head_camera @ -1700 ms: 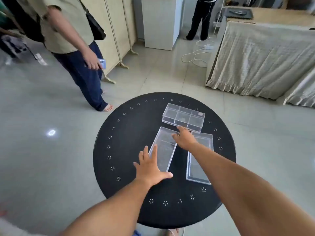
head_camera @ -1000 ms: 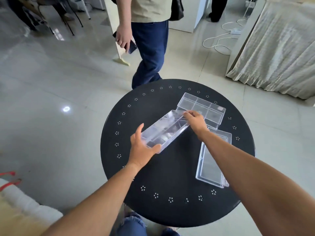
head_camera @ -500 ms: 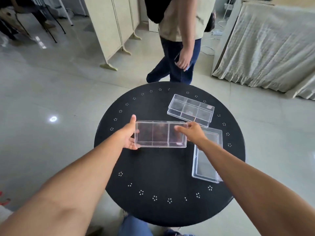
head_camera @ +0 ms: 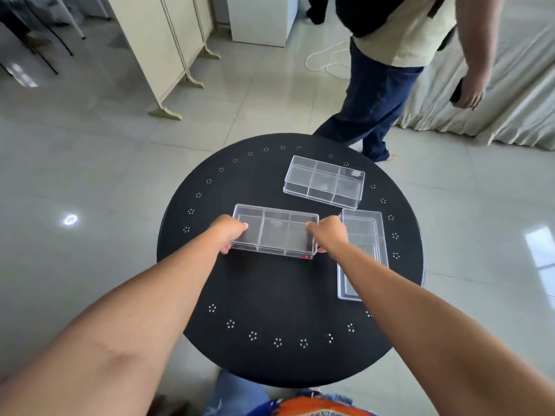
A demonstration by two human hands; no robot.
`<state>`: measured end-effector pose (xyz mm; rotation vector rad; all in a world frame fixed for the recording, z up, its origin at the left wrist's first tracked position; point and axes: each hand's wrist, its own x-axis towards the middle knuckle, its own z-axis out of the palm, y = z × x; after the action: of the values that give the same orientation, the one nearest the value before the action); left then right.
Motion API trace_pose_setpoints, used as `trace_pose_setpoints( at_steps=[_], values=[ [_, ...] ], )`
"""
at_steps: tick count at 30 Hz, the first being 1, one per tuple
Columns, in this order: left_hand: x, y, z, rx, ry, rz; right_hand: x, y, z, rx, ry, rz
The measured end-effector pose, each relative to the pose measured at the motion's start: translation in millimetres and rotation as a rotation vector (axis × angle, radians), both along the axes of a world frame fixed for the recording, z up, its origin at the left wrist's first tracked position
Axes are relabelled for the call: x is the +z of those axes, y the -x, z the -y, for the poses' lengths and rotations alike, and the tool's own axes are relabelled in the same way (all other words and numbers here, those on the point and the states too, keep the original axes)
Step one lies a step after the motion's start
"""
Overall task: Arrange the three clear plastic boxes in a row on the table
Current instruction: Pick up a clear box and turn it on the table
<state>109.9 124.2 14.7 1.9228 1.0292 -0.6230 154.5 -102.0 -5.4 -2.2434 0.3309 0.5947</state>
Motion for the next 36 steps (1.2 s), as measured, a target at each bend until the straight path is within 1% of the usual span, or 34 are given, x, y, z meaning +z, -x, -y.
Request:
trace_pose_setpoints(
  at_steps=[2, 4, 5, 6, 7, 9, 11, 13, 15, 17, 21, 23, 25, 29, 32, 36],
  values=[
    [1, -1, 1, -0.08, -0.115, -0.025, -1, 3, 1, 0.007, 0.009, -0.003],
    [0, -2, 4, -0.159, -0.322, -0.051, 2, 6, 2, 0.026, 0.014, 0.034],
    [0, -4, 8, -0.206, -0.44, -0.009, 5, 7, 4, 0.016, 0.009, 0.064],
    [1, -6, 13, -0.267, -0.54, 0.084, 7, 10, 8, 0.015, -0.01, 0.103],
    [2, -10, 21, -0.336, -0.615, 0.214, 9, 13, 13, 0.001, -0.027, 0.144],
    [8, -18, 42, -0.453, -0.656, 0.485, 16, 24, 25, -0.019, -0.001, 0.262],
    [18, -28, 70, -0.557, -0.55, 0.665, 23, 41, 42, -0.029, 0.144, 0.371],
    [26, -37, 101, -0.643, -0.375, 0.718, 28, 63, 59, -0.047, 0.279, 0.347],
    [30, -43, 129, -0.709, -0.218, 0.699, 28, 87, 72, -0.067, 0.331, 0.278],
    [30, -50, 158, -0.781, -0.133, 0.649, 22, 110, 85, -0.067, 0.361, 0.219],
    [16, -66, 194, -0.763, 0.021, 0.475, 4, 147, 96, 0.007, 0.413, 0.127],
    [3, -73, 201, -0.738, 0.08, 0.403, -7, 156, 96, -0.013, 0.387, 0.105],
    [-10, -78, 202, -0.703, 0.127, 0.368, -18, 159, 96, -0.053, 0.328, 0.11],
    [-23, -80, 201, -0.585, 0.195, 0.392, -32, 159, 97, -0.141, 0.223, 0.174],
    [-24, -80, 200, -0.529, 0.25, 0.403, -37, 155, 103, -0.165, 0.172, 0.226],
    [-15, -83, 199, -0.5, 0.315, 0.441, -37, 148, 121, -0.281, -0.031, 0.396]
  ],
)
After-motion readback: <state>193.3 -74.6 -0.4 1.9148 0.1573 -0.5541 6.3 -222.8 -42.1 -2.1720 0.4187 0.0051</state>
